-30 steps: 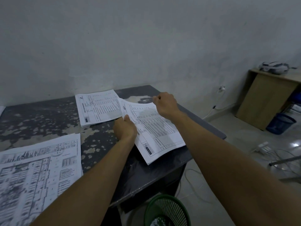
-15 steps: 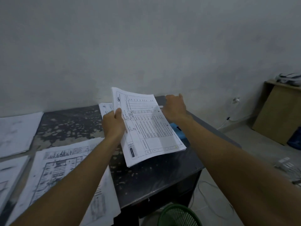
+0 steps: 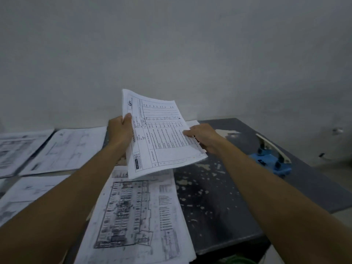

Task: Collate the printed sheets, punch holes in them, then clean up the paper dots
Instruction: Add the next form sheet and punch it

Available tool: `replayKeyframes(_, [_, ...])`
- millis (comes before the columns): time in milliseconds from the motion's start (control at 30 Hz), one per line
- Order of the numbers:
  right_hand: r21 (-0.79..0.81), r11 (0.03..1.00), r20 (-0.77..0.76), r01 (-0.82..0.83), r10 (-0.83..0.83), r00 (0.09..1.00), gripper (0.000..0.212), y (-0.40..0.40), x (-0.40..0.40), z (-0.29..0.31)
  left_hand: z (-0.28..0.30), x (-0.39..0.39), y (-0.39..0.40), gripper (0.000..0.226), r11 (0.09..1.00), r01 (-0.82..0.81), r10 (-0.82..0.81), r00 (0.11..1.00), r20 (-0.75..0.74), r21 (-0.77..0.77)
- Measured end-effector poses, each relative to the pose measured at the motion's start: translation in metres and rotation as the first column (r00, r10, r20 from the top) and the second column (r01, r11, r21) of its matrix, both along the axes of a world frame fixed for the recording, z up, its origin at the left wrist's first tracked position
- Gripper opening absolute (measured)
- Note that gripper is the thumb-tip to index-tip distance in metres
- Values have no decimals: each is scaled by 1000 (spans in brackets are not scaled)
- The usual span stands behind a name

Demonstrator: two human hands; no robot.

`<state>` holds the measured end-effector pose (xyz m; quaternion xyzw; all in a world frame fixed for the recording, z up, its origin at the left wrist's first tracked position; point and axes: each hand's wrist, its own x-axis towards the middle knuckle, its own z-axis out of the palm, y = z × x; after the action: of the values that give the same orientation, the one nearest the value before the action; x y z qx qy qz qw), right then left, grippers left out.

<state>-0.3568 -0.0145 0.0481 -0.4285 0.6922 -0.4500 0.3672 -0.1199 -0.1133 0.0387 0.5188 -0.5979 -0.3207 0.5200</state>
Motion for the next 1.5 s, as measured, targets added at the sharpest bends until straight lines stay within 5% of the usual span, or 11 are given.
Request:
replayKeyframes(433, [-31,996,-178,83,-87,980,25,-122,68,-34,-29,48,-128,45,993,-96,117,824,554,-66])
replayKeyframes(800, [58,994,-385,92,-62,921,23,-190,70,-71,-69,42,-185,38,992,-108,123,722,681,-65])
replayKeyframes(1033, [62,992,-640,108,-44,767,26,-192,69,-74,-80,32,-180,38,996,13,62,609,790,-88])
replayKeyframes(1267, [4,999,-875,33,-12,484,19,-176,82,-63,-62,45,-177,42,956,123,220,298,929,-265])
replayKeyframes(1333, [-12,1000,-880,11,-15,474,16,-172,90,-57,-52,50,-174,43,941,141,268,241,933,-307])
replayKeyframes(1500, [-49,999,-857,-14,-35,514,28,-157,116,-44,-30,59,-146,39,942,130,267,264,927,-309])
